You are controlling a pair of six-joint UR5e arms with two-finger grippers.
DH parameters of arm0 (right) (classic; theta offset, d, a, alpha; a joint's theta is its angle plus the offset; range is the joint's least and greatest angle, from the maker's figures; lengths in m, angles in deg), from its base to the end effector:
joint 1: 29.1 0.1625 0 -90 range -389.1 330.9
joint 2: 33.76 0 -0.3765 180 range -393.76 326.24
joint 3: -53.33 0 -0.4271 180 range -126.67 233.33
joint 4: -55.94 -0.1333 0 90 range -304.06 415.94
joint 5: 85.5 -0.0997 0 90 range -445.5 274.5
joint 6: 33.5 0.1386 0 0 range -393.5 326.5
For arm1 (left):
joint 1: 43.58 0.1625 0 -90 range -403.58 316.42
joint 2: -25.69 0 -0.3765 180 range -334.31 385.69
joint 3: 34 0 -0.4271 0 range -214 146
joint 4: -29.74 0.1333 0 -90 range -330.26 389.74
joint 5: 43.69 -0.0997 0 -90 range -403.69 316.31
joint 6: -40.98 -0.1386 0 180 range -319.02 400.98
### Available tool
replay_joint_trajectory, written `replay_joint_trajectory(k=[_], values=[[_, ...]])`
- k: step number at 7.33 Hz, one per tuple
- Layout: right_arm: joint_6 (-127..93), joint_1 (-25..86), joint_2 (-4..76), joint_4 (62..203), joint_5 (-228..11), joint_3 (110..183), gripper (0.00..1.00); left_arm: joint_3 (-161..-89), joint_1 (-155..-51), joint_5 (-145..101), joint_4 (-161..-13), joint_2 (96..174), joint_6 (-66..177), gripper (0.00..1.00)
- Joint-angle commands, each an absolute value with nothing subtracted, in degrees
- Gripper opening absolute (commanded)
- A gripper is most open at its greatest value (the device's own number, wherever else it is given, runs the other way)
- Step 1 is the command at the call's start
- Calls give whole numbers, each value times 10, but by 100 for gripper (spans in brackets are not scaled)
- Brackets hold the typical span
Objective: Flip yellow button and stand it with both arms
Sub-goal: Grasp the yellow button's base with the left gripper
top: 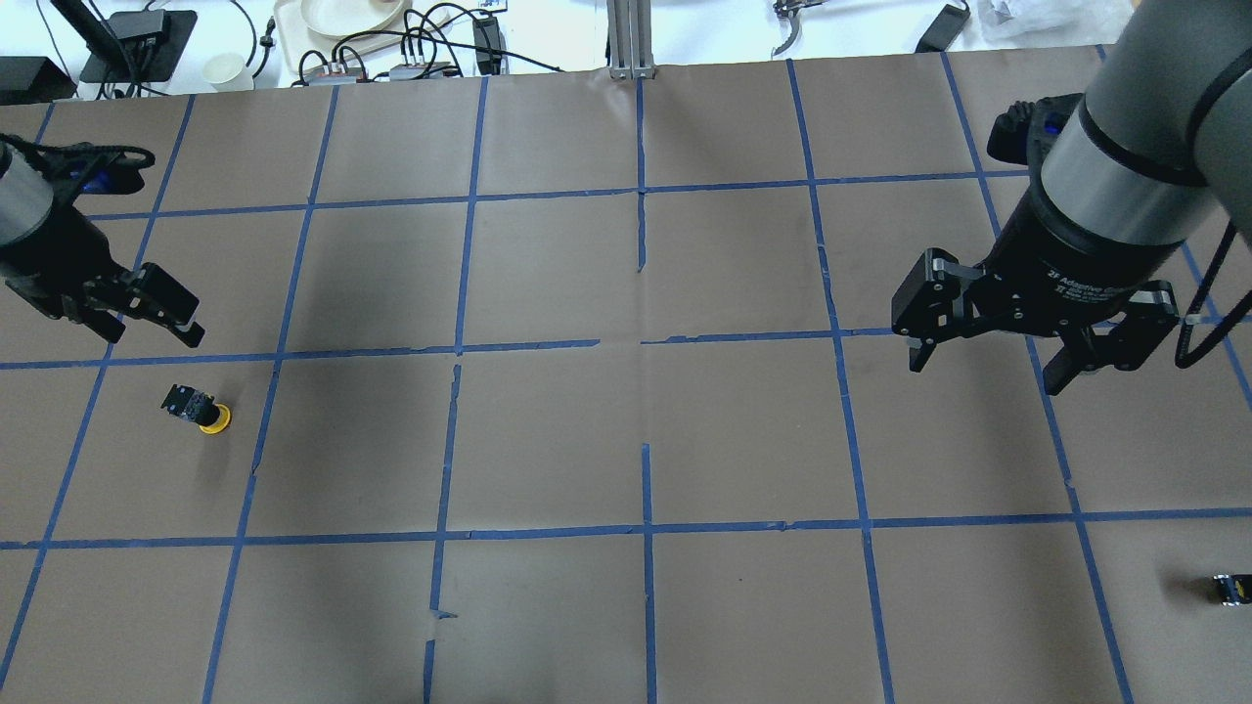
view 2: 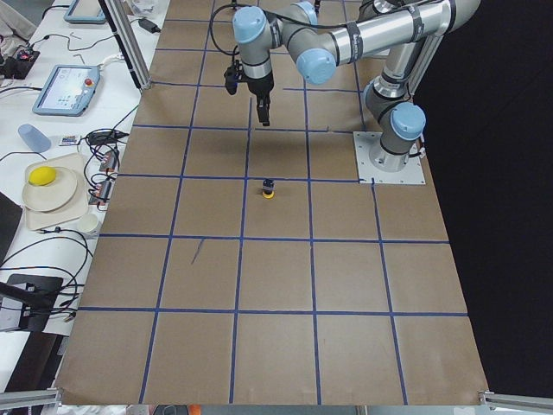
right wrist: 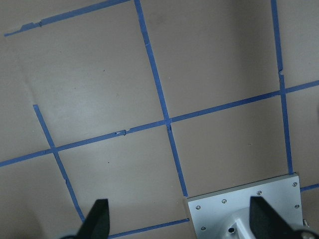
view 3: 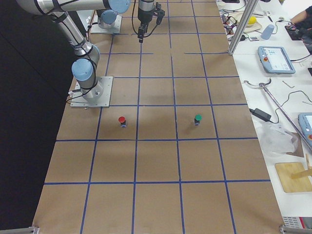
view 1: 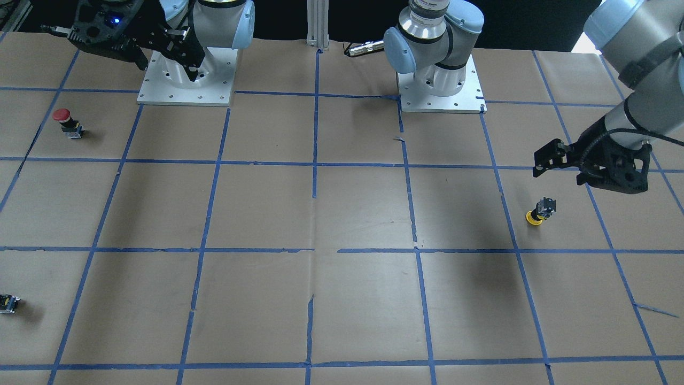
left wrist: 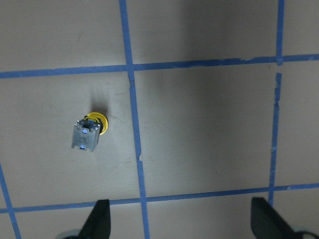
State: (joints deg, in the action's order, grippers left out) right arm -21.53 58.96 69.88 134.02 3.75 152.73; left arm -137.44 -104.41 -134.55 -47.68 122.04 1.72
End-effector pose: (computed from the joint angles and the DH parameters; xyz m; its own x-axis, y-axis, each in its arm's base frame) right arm 0.1209 -0.4218 0.4093 -0.9706 0.2402 0.0150 0.2401 0.9615 0.1334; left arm 0.1413 -0.5224 0.2421 -0.9827 0.1721 0.0679 0.1787 0.9781 0.1066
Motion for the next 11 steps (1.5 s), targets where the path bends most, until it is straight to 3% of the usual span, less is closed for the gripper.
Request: replay_joint_trajectory(k=[1,4,5,6,7,11], values=[[-215,590,700,1340,37,1527,100,-1411,-1012,-1371,-356,1310,-95,99],[-215,590,700,1340,37,1528,100,-1432,-1012,-1375,-355,1342,-95,96],[-215,590,700,1340,36,1527,100,-1430,-1012,-1390,-356,1341,-96,60],[-214,590,700,1340,36,1528,100,-1426,-1013,-1404,-353,1340,-92,33],[-210,590,704,1340,36,1535,100,-1422,-1015,-1401,-356,1334,-95,19],[-215,587,703,1341,36,1536,100,-1412,-1023,-1143,-423,1301,-114,15]])
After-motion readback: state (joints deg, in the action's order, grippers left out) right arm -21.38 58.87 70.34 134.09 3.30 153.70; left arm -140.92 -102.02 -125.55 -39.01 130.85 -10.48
